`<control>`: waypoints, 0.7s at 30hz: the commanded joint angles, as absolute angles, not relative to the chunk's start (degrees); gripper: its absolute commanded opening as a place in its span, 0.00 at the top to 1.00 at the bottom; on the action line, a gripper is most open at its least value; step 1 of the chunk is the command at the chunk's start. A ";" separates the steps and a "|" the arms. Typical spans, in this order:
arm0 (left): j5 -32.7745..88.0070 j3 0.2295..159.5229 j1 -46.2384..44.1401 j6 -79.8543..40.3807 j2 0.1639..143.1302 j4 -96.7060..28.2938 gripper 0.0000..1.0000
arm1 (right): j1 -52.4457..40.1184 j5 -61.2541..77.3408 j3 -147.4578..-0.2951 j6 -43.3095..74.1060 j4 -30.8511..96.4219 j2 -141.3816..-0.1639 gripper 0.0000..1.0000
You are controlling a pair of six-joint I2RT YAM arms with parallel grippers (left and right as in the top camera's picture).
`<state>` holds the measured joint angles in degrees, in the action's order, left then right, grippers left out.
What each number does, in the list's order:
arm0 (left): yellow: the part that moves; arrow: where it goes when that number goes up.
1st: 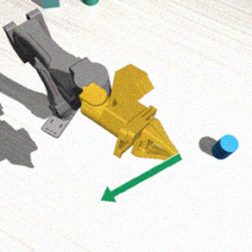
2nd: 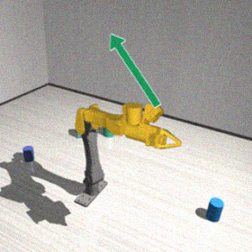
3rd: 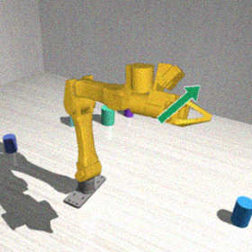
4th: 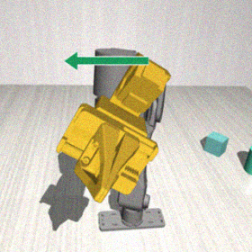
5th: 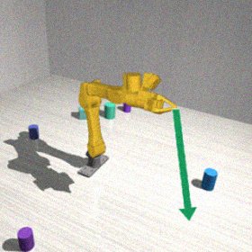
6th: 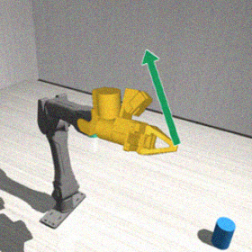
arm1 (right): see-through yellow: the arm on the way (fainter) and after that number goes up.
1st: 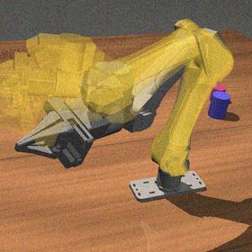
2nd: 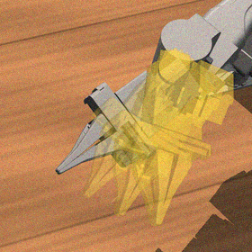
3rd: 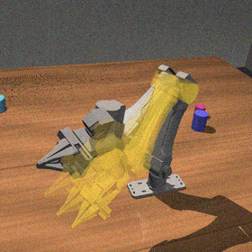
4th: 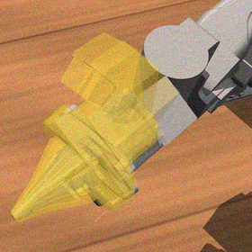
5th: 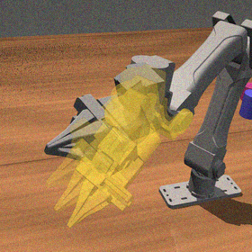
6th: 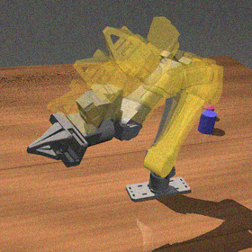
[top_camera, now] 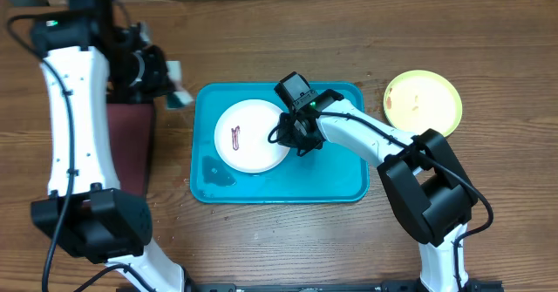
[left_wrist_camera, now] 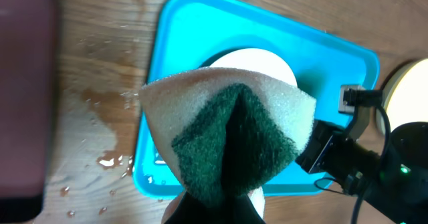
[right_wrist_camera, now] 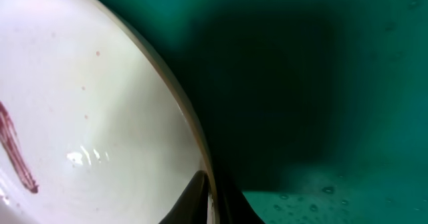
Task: Clean dirty plates on tray and stack at the side
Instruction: 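Lift the sponge from the water tray and bring it to the white plate, then scrub the white plate with the sponge while the right gripper holds it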
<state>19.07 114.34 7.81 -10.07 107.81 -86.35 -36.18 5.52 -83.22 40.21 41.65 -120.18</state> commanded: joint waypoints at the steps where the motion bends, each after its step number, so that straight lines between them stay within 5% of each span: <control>1: 17.43 110.87 4.10 -9.43 108.01 -84.16 0.96 | -36.32 -0.01 -82.87 37.39 43.48 -120.31 0.92; 10: 23.35 96.09 -3.92 -9.80 108.12 -69.52 0.96 | -36.32 6.17 -82.87 32.73 42.54 -120.31 0.96; 21: 23.99 77.21 -11.22 -24.03 108.29 -48.66 0.96 | -36.32 6.52 -82.87 32.71 43.22 -120.31 0.96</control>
